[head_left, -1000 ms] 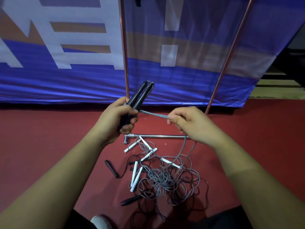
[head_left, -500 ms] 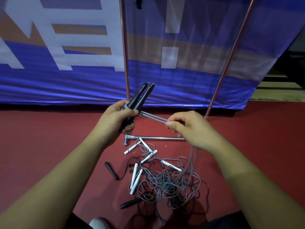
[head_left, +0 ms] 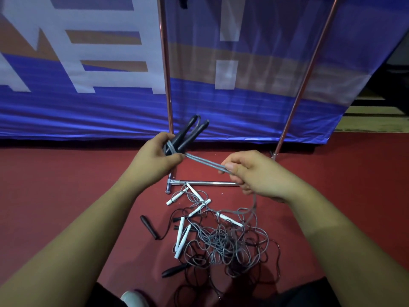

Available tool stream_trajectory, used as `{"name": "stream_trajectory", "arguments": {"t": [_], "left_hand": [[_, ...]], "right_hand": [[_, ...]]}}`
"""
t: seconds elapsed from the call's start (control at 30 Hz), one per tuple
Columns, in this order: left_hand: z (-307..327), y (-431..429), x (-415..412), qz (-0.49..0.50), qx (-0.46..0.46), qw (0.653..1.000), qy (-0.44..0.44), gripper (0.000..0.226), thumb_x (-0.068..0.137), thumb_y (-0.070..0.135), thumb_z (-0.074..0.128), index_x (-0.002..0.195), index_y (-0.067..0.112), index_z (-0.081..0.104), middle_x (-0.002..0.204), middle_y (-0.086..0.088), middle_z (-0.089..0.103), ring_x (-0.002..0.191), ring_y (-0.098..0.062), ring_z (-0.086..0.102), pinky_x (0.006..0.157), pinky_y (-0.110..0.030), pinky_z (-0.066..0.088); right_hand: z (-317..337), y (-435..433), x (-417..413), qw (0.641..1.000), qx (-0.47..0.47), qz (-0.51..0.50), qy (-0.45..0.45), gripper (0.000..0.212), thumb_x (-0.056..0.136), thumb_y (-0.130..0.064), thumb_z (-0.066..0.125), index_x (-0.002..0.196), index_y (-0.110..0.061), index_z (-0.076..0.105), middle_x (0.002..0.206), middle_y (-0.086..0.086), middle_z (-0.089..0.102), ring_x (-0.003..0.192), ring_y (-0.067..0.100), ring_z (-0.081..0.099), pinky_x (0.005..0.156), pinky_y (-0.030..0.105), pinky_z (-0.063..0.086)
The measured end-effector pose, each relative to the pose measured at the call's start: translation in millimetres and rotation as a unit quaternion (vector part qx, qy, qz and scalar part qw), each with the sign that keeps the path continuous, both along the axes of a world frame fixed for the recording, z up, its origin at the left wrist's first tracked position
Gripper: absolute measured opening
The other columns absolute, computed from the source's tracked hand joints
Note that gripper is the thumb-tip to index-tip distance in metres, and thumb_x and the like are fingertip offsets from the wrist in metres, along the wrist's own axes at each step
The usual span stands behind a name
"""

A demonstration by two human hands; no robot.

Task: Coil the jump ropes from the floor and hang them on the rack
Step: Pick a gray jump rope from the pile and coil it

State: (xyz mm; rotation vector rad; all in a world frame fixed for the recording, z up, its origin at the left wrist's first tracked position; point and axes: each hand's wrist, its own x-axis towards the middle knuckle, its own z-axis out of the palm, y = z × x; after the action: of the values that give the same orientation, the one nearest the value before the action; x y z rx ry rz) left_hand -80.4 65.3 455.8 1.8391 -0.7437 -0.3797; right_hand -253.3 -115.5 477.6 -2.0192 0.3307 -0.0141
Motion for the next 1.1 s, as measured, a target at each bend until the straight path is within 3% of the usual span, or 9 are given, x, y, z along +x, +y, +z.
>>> {"name": "stream_trajectory", "arguments": {"t": [0.1,0.2,0.3,0.4,0.6,0.77,0.9,1.0,1.1], "left_hand": [[-6,-3,-4,-0.015,0.165,0.972,-0.165,0.023,0.084,0.017,0.072,0.103,0.022,0.06,0.074,0.008,0.06,0.061,-0.006,0.055,0.056,-0.019,0.038],[-10,-7,-14,-0.059,0.275,0.927,-0.248,0.026,0.08,0.025,0.07,0.1,0.019,0.055,0.086,-0.003,0.065,0.078,-0.026,0.061,0.062,-0.03,0.044],[-15,-14,-30,-0.123,0.344,0.883,-0.295,0.042,0.076,0.051,0.076,0.092,0.019,0.053,0.083,-0.002,0.064,0.085,-0.028,0.063,0.065,-0.033,0.045],[-19,-20,-42,-0.168,0.364,0.862,-0.309,0.045,0.076,0.062,0.072,0.082,0.024,0.049,0.074,0.004,0.056,0.08,-0.025,0.061,0.062,-0.03,0.041],[-14,-18,-43,-0.273,0.336,0.839,-0.329,0.022,0.084,0.033,0.067,0.101,0.023,0.057,0.086,0.001,0.063,0.079,-0.021,0.057,0.065,-0.028,0.033],[-5,-9,-43,-0.347,0.219,0.896,-0.171,0.022,0.085,0.027,0.072,0.102,0.016,0.063,0.079,0.0,0.065,0.066,-0.011,0.056,0.064,-0.033,0.048],[3,0,-46,-0.328,0.077,0.942,-0.004,0.035,0.083,0.027,0.072,0.11,0.015,0.054,0.071,-0.003,0.058,0.058,-0.013,0.049,0.051,-0.03,0.042],[6,3,-47,-0.315,-0.048,0.935,0.154,0.047,0.086,0.021,0.067,0.127,0.026,0.045,0.072,-0.013,0.056,0.053,-0.019,0.04,0.045,-0.023,0.032],[10,2,-44,-0.291,-0.127,0.925,0.209,0.048,0.084,0.021,0.063,0.13,0.024,0.049,0.07,-0.023,0.055,0.046,-0.016,0.036,0.043,-0.02,0.026]], "right_hand": [[3,10,3,0.999,0.026,0.011,0.026,0.017,0.099,-0.019,0.056,0.087,-0.014,0.065,0.058,-0.005,0.048,0.044,0.009,0.033,0.047,0.025,0.029],[10,18,3,0.998,0.018,0.048,0.025,0.015,0.088,-0.017,0.073,0.089,-0.003,0.067,0.049,-0.009,0.049,0.039,0.006,0.03,0.041,0.02,0.024],[11,17,5,0.999,-0.033,0.022,0.007,0.009,0.085,-0.012,0.073,0.082,-0.004,0.069,0.05,-0.002,0.057,0.041,0.008,0.035,0.043,0.021,0.027],[11,11,6,0.997,-0.082,-0.001,-0.003,0.009,0.082,-0.014,0.075,0.076,-0.01,0.07,0.065,0.013,0.069,0.05,0.014,0.047,0.049,0.029,0.038],[4,-9,5,0.974,-0.219,-0.034,-0.057,0.019,0.068,-0.029,0.086,0.071,-0.024,0.069,0.06,-0.011,0.063,0.055,0.003,0.052,0.057,0.026,0.042],[-1,-26,5,0.984,-0.159,-0.029,-0.08,0.013,0.071,-0.03,0.086,0.076,-0.024,0.075,0.069,-0.001,0.069,0.064,0.021,0.059,0.063,0.033,0.046],[-8,-33,6,0.992,-0.105,0.0,-0.069,0.014,0.085,-0.017,0.075,0.075,-0.026,0.075,0.072,-0.003,0.072,0.065,0.002,0.06,0.066,0.02,0.046],[-13,-30,8,0.995,-0.086,0.027,-0.052,0.031,0.093,0.001,0.062,0.075,-0.024,0.068,0.068,-0.002,0.067,0.065,0.005,0.059,0.065,0.023,0.047],[-14,-25,8,0.999,0.023,0.03,-0.037,0.025,0.101,-0.013,0.052,0.082,-0.016,0.069,0.068,-0.004,0.063,0.069,0.012,0.056,0.069,0.024,0.047]]}}
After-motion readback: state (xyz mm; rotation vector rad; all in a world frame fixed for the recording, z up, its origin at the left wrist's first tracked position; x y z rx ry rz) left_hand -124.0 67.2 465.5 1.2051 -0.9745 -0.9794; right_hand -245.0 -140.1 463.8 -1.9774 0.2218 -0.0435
